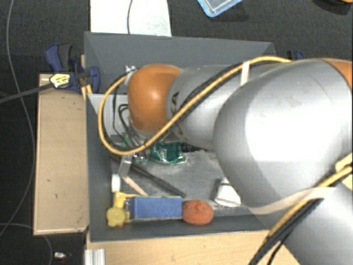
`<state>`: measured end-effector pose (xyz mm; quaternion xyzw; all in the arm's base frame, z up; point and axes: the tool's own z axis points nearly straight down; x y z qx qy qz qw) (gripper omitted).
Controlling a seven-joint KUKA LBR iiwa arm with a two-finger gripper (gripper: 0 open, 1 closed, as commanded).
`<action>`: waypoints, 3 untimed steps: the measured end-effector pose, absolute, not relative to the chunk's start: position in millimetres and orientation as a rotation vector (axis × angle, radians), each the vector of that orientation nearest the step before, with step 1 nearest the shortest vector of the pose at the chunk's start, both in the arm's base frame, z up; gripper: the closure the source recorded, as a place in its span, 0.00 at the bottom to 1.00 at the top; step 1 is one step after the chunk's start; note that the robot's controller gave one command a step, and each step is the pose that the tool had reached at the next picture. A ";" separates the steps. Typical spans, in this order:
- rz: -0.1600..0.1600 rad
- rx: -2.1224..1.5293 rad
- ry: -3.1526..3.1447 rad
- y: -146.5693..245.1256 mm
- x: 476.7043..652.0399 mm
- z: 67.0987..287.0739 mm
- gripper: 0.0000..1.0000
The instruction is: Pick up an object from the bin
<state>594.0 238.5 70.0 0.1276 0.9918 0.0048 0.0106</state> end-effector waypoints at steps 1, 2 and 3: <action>0.021 0.915 2.991 246.8 584.0 70.8 1.00; 0.021 0.915 2.991 246.8 584.1 70.8 1.00; 0.020 0.917 2.991 246.2 583.6 82.5 1.00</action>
Offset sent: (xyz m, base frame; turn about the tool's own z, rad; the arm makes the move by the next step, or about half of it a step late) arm 0.0000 0.0000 0.0000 0.0000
